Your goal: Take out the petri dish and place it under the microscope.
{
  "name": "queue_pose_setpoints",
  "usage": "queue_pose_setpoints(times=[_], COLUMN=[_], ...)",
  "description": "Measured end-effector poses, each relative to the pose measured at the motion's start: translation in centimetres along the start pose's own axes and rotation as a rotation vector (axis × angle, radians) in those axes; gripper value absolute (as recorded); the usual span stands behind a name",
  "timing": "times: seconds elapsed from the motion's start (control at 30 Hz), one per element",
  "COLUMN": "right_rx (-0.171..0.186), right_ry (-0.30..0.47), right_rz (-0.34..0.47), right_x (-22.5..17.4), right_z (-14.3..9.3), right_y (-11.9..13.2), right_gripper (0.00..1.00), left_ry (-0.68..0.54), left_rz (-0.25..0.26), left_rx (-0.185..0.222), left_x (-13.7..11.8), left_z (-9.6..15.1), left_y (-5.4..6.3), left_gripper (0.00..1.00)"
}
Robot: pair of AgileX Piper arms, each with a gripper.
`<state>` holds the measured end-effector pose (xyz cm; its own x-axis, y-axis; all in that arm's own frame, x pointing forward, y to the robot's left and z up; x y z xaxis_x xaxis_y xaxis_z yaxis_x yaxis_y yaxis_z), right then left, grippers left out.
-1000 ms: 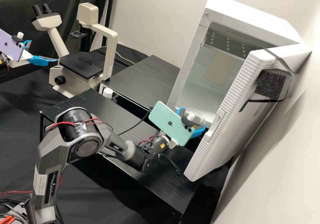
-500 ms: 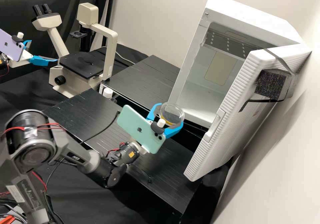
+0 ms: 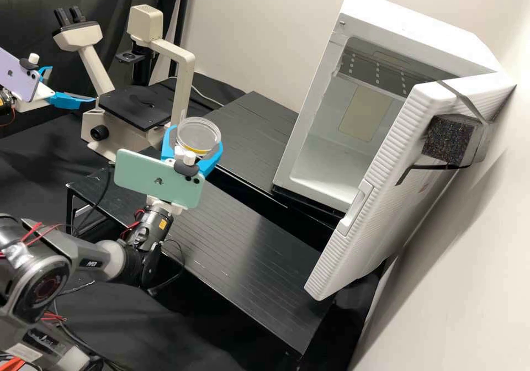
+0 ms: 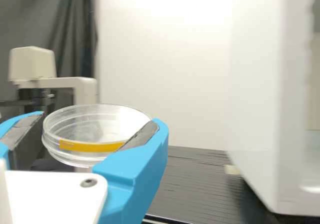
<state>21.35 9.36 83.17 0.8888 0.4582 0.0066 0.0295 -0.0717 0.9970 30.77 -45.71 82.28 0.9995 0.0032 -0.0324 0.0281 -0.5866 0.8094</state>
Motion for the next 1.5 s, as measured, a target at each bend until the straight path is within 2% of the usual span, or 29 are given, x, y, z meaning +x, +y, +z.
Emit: queue_pose_setpoints(times=[0.17, 0.33, 0.53, 0.7, 0.93, 1.07, 1.17, 1.27, 1.4, 1.5], right_rx=[0.012, -0.001, -0.034, -0.060, -0.120, -0.140, -0.125, -0.118, -0.144, -0.140], right_ry=[0.004, 0.003, 0.003, 0.011, -0.018, -0.058, -0.085, -0.096, -0.100, -0.101], right_rz=[-0.063, -0.108, -0.189, -0.226, -0.293, -0.301, -0.298, -0.304, -0.308, -0.308], right_x=[2.4, 4.9, 8.2, 10.9, 14.6, 16.7, 18.3, 19.6, 21.3, 22.3], right_z=[-1.0, -2.1, -3.6, -4.6, -4.2, -3.5, -3.2, -3.1, -3.1, -3.5], right_y=[-2.2, -4.4, -7.5, -9.8, -13.7, -14.9, -15.5, -16.1, -16.6, -17.2], right_gripper=[0.00, 0.00, 0.00, 0.00, 0.00, 0.00, 0.00, 0.00, 0.00, 0.00], left_ry=[0.000, 0.000, 0.000, 0.000, 0.000, 0.000, 0.000, 0.000, 0.000, 0.000], left_rz=[0.000, 0.000, 0.000, 0.000, 0.000, 0.000, 0.000, 0.000, 0.000, 0.000], left_rx=[0.000, 0.000, 0.000, 0.000, 0.000, 0.000, 0.000, 0.000, 0.000, 0.000], left_x=[0.0, 0.0, 0.0, 0.0, 0.0, 0.0, 0.0, 0.0, 0.0, 0.0], left_z=[0.0, 0.0, 0.0, 0.0, 0.0, 0.0, 0.0, 0.0, 0.0, 0.0], left_y=[0.0, 0.0, 0.0, 0.0, 0.0, 0.0, 0.0, 0.0, 0.0, 0.0], left_gripper=[1.00, 1.00, 1.00, 1.00, 1.00, 1.00, 1.00, 1.00, 1.00, 1.00])
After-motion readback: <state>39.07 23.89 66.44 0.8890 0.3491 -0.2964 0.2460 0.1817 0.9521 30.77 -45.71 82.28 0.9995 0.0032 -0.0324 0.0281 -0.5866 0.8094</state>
